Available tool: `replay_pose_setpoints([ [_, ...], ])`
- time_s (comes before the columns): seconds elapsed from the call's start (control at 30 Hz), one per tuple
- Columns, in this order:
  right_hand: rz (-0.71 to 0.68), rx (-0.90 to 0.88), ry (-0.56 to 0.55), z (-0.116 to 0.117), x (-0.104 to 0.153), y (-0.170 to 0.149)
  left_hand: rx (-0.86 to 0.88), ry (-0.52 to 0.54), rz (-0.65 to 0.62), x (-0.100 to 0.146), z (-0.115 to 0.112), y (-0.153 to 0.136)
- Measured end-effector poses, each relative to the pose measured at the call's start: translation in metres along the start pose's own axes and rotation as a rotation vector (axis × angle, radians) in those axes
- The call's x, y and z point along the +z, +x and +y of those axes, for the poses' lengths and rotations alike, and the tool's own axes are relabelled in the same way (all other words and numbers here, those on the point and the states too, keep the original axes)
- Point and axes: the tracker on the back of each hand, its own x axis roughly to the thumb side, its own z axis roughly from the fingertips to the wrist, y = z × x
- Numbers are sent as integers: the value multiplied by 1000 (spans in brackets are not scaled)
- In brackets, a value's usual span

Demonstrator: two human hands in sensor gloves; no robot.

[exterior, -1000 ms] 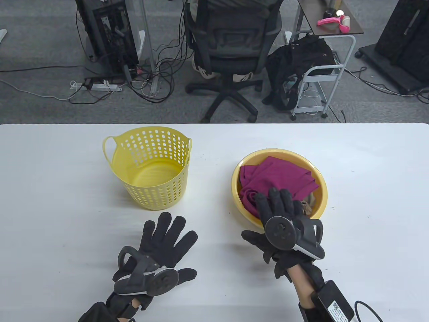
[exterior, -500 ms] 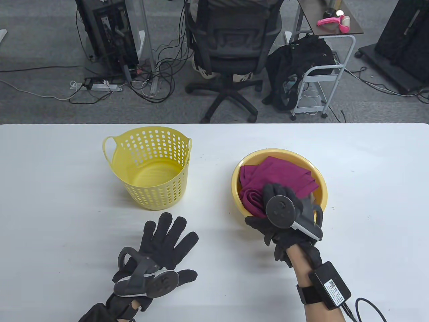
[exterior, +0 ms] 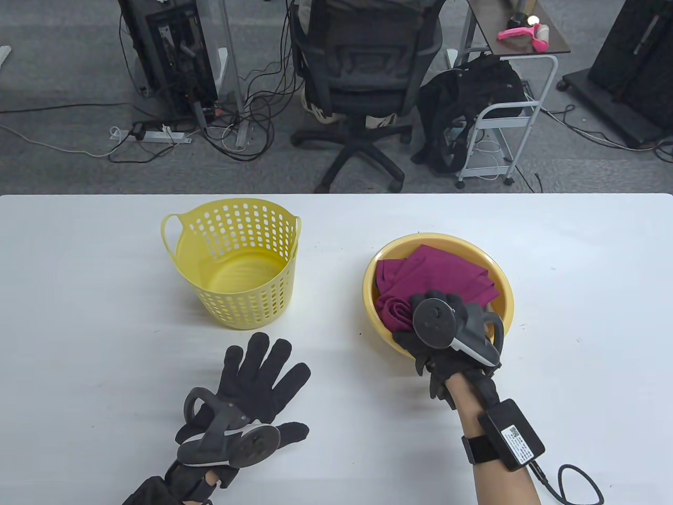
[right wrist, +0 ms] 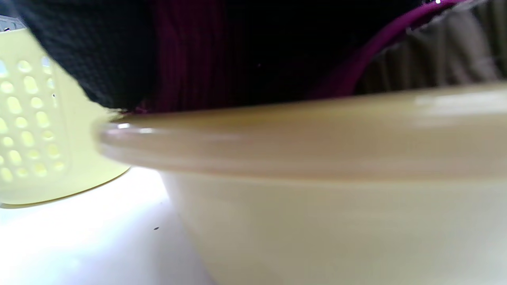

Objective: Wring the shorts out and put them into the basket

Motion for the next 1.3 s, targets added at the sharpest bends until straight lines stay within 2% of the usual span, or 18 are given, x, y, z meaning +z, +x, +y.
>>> replay_pose_setpoints([
  [0.43, 22, -85, -28, -6, 6, 0, -8, 12, 0, 1, 1, 0],
  [0.83, 19, -183, -79, -36, 14, 9, 6, 2, 22, 1, 1, -5],
  [1.3, 41, -421, -116, -80, 13, 0, 4, -4, 22, 0, 1, -6],
])
